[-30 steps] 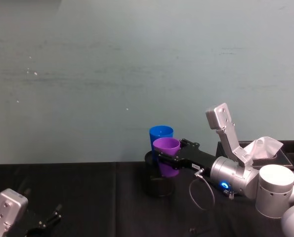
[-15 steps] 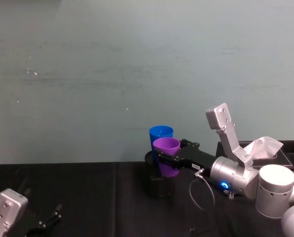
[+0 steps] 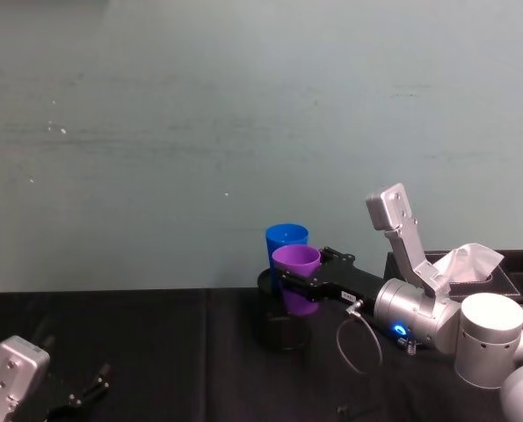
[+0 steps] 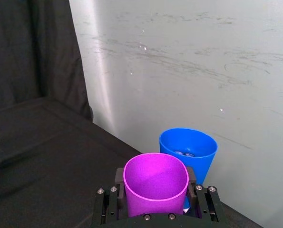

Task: Pick up one cup with a gripper and tap it against the other cup.

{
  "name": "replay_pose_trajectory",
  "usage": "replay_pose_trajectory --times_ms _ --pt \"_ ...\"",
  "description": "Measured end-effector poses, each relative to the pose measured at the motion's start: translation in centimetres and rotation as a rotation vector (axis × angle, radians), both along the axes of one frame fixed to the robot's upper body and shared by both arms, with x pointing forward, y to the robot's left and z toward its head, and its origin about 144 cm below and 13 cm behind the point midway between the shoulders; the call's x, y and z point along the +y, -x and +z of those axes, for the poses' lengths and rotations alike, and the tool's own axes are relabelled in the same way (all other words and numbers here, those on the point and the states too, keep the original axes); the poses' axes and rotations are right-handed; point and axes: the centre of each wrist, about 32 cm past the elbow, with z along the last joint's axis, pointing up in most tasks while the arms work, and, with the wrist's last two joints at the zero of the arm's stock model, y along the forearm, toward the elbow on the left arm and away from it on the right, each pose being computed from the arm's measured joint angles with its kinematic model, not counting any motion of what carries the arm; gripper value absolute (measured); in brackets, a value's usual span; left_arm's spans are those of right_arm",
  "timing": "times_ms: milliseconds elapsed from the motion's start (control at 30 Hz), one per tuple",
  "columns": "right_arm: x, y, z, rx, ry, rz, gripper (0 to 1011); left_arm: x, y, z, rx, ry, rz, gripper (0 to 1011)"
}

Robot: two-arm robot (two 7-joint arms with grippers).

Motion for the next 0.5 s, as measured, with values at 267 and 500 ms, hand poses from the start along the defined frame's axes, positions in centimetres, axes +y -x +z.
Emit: replay_pose_trajectory --times_ms 267,500 --pt "0.0 0.0 0.0 0.0 0.0 0.0 729 0.0 0.0 0.0 0.0 0.0 0.0 1000" --pt "0.0 0.0 0.0 0.0 0.0 0.0 729 0.0 0.0 0.0 0.0 0.0 0.0 1000"
